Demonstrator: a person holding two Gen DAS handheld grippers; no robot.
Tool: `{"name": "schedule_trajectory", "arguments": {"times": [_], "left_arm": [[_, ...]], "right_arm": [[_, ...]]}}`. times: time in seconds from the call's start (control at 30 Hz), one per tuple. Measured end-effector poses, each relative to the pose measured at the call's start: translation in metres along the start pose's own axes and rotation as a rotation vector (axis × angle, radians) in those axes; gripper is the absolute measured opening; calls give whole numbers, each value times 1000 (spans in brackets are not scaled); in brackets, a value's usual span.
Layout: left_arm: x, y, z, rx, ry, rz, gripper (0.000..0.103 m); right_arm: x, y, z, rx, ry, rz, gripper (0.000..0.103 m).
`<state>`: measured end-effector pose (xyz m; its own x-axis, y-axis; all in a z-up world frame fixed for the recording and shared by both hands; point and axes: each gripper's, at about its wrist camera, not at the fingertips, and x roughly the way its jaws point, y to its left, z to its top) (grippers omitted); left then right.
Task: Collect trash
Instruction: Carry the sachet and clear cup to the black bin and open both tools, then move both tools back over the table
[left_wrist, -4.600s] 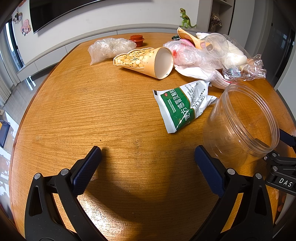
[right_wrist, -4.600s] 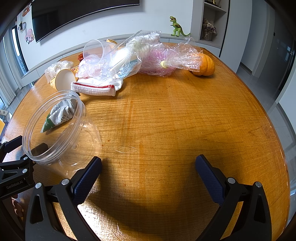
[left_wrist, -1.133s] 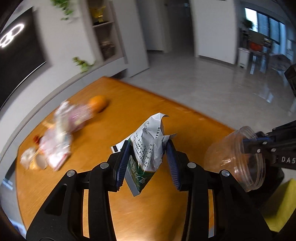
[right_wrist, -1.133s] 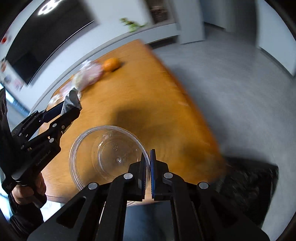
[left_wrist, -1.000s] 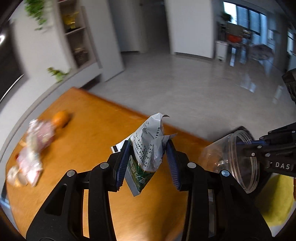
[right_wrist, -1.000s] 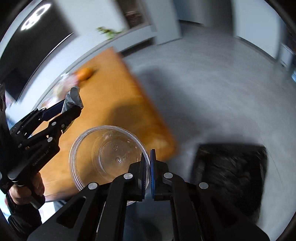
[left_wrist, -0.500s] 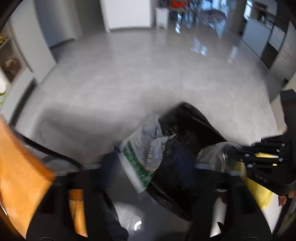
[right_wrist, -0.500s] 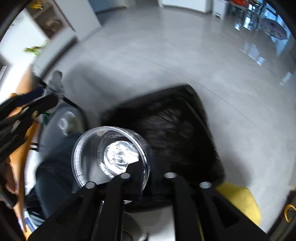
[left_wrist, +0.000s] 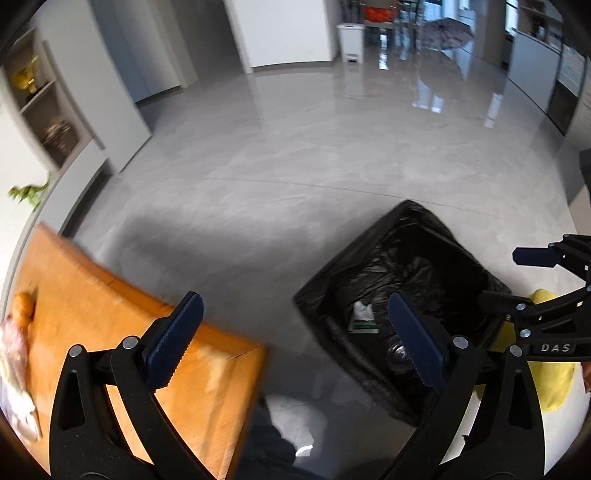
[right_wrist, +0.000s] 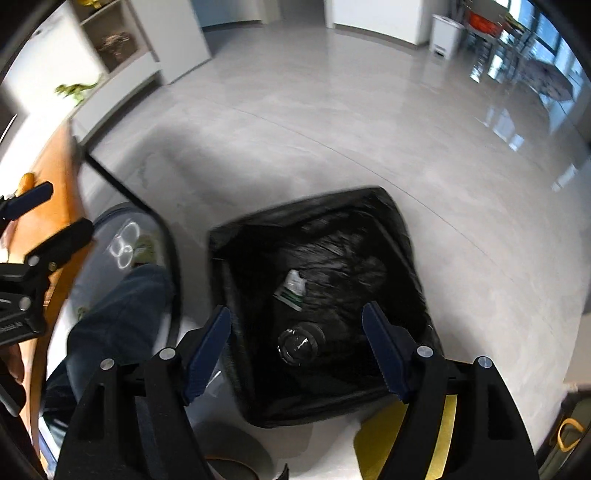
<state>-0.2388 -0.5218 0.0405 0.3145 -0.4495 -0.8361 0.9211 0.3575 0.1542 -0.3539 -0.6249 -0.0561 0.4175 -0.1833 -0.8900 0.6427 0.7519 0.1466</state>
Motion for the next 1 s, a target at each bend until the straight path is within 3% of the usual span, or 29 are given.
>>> {"name": "schedule_trajectory", "arguments": {"times": [0.33, 0.4, 0.53, 0.83, 1.0], "left_arm": [[-53, 126, -66, -232, -12, 137, 97], [-67, 160, -85, -296, -15, 178, 97], [-97, 229, -124, -443, -20, 251, 97], [-147, 366, -220, -723, 12, 388, 97], [-170, 449, -280, -993, 49, 446, 97]], "right_arm": [[-20, 152, 35, -268, -33, 178, 75], [-22, 186, 42, -315, -37, 210, 75], [-24, 253, 51, -404, -24, 271, 62], [-25, 403, 59, -619, -10, 367, 61], [-20, 476, 69, -708, 10, 410, 61]]}}
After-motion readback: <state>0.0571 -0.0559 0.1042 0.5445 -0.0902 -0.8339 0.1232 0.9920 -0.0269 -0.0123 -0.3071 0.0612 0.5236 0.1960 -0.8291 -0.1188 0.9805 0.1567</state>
